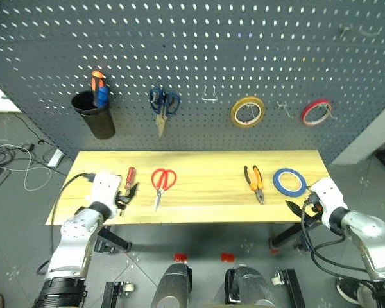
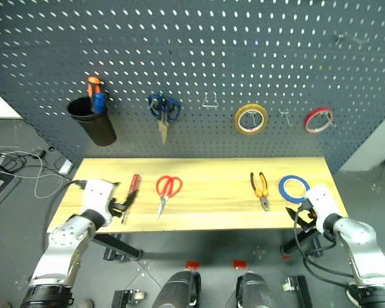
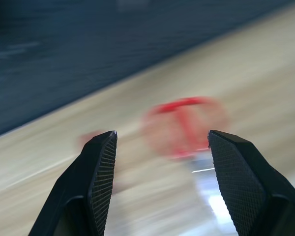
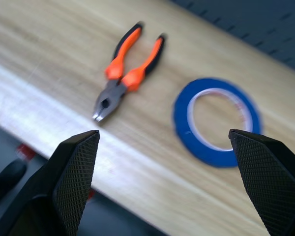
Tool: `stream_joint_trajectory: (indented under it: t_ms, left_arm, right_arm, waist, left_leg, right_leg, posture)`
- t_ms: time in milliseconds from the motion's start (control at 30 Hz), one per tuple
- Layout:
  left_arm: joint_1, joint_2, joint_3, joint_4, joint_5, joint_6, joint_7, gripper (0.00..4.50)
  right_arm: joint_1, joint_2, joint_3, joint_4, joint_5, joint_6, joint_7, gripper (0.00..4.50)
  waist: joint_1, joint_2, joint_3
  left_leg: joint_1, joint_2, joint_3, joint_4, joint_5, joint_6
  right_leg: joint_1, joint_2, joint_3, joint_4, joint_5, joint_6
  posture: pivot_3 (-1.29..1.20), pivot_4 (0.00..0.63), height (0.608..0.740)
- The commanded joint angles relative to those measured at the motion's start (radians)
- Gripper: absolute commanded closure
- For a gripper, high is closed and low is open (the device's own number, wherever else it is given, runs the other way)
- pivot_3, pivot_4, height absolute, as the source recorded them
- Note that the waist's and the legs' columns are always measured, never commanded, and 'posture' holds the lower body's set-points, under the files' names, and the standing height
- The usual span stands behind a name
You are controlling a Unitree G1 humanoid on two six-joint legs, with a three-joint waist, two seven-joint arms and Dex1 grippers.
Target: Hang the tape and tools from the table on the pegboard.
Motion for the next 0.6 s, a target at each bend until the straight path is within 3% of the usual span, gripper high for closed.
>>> stream_joint_trajectory:
  t_ms: [33, 100, 167, 333, 567, 600]
  left_arm:
    - [-0.077, 0.011, -0.093, -0.089, -0.011, 0.058, -0.11, 1.39]
    - [-0.129, 0.002, -0.125, -0.099, -0.032, 0.084, -0.159, 1.39]
    - [-0.174, 0.0, -0.151, -0.095, -0.035, 0.084, -0.202, 1.39]
    - [-0.253, 0.027, -0.248, -0.07, 0.03, -0.016, -0.318, 1.39]
    - [-0.279, 0.009, -0.266, -0.072, 0.058, -0.068, -0.331, 1.39]
    - [-0.277, 0.008, -0.266, -0.074, 0.061, -0.074, -0.332, 1.37]
  right_arm:
    - [-0.092, -0.037, 0.038, 0.042, -0.028, 0.045, 0.041, 0.0]
    - [-0.164, -0.039, 0.07, 0.114, -0.043, 0.038, 0.064, 0.0]
    - [-0.238, -0.036, 0.104, 0.195, -0.062, 0.022, 0.088, 0.0]
    - [-0.452, -0.003, 0.19, 0.506, -0.13, -0.053, 0.132, 0.0]
    - [-0.69, 0.019, 0.275, 0.932, -0.233, -0.195, 0.215, 0.0]
    - [-0.72, 0.02, 0.283, 0.981, -0.247, -0.203, 0.218, 0.18]
  waist:
    - [-0.003, -0.001, 0.025]
    - [-0.009, -0.003, 0.043]
    - [-0.017, -0.004, 0.059]
    - [-0.029, -0.006, 0.098]
    - [-0.027, -0.006, 0.129]
    - [-0.027, -0.007, 0.13]
  left_leg:
    - [-0.002, 0.0, 0.001, 0.0, 0.0, 0.0]
    - [-0.007, 0.0, 0.001, 0.0, -0.001, 0.001]
    - [-0.017, 0.0, 0.002, 0.001, -0.001, 0.001]
    - [-0.019, 0.0, 0.002, 0.002, -0.002, 0.002]
    - [-0.023, -0.001, 0.002, 0.003, -0.002, 0.002]
    - [-0.023, -0.001, 0.002, 0.003, -0.002, 0.002]
  right_leg:
    - [-0.003, 0.0, 0.0, 0.0, 0.0, 0.001]
    - [-0.007, 0.0, 0.0, 0.0, 0.004, 0.006]
    - [-0.018, 0.001, 0.0, 0.002, 0.007, 0.003]
    - [-0.021, 0.001, -0.001, 0.006, 0.005, 0.004]
    - [-0.023, 0.0, -0.003, 0.006, 0.005, 0.005]
    - [-0.024, 0.0, -0.003, 0.006, 0.005, 0.005]
  posture:
    - [-0.03, 0.36, 0.74]
    - [-0.03, 0.382, 0.74]
    - [-0.03, 0.396, 0.74]
    - [-0.01, 0.419, 0.74]
    - [0.03, 0.413, 0.74]
    - [0.03, 0.41, 0.74]
